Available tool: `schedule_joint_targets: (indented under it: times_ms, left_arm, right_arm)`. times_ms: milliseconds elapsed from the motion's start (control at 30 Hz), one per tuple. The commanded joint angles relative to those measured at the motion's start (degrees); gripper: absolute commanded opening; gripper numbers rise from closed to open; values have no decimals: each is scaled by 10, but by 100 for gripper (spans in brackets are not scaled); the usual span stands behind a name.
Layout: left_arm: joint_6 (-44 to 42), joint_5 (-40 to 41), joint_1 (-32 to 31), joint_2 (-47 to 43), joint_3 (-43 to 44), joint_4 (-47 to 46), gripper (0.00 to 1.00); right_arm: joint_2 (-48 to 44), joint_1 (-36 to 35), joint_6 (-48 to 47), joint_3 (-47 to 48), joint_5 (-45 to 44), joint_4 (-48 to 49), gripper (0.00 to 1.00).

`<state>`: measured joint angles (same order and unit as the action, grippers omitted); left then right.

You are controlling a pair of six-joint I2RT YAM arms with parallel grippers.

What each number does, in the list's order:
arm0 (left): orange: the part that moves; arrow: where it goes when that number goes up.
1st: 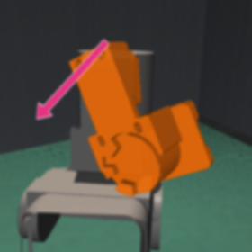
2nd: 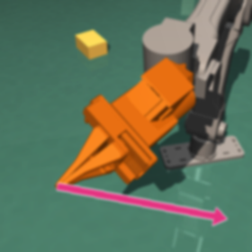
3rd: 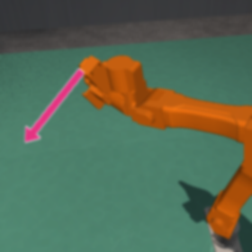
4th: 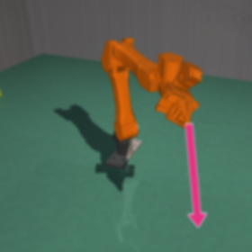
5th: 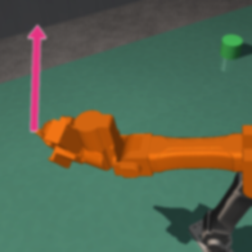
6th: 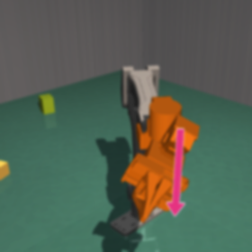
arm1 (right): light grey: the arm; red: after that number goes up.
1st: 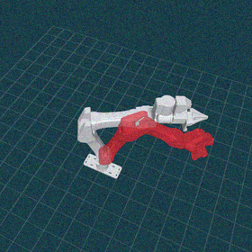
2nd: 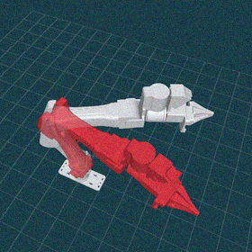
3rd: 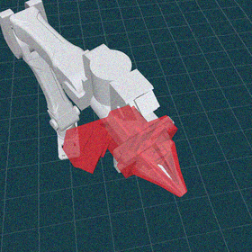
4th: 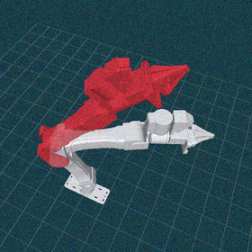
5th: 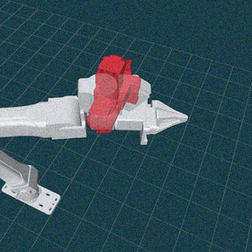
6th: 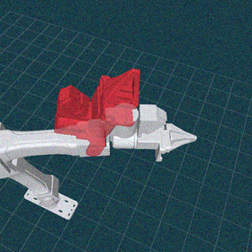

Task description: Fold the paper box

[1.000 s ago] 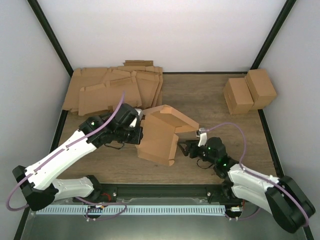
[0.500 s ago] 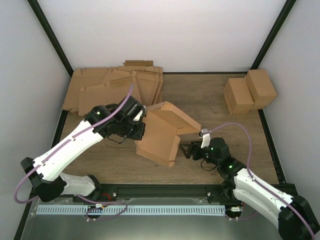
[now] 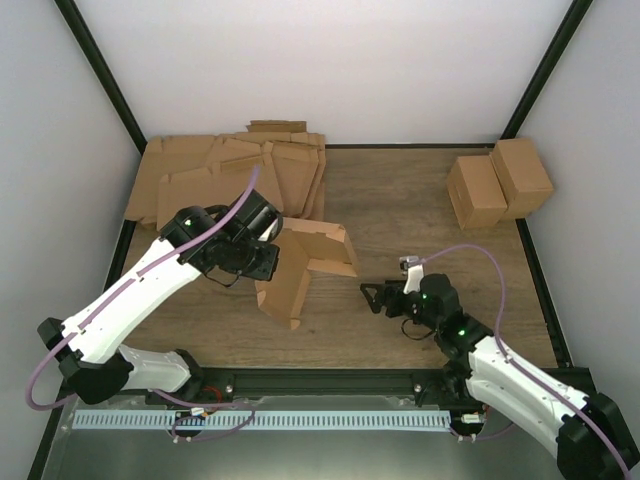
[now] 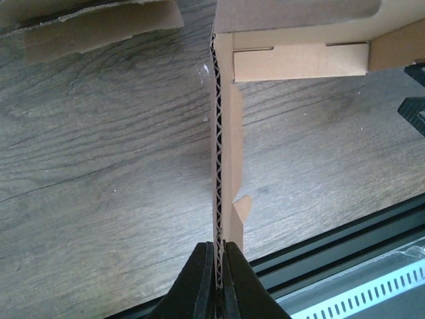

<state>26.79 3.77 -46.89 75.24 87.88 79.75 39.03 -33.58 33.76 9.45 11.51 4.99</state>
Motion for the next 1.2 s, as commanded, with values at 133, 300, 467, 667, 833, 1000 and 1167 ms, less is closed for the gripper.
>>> schedule_joint_targets:
  times_ms: [133, 300, 467, 667, 833, 1000, 1167]
  left_arm:
    - [-18, -49, 3, -13, -17, 12, 4]
    - [-19, -42, 3, -11, -53, 12, 4]
    - [-24, -36, 2, 10, -55, 12, 4]
    - [-28, -30, 2, 34, -46, 10, 4]
    - [-31, -26, 2, 38, -42, 7, 4]
    - [-30, -25, 2, 39, -42, 3, 5]
    - [-29, -26, 1, 37, -50, -5, 6]
  right_arm:
    - [7, -3, -84, 138, 27, -71, 93]
    - [20, -3, -111, 172, 55, -85, 93]
    - [33, -3, -119, 175, 102, -54, 91]
    - [37, -4, -145, 149, 135, 9, 84]
    - [39, -15, -175, 100, 118, 86, 79]
    - [51, -40, -216, 83, 115, 133, 81]
    - [82, -52, -260, 75, 102, 183, 82]
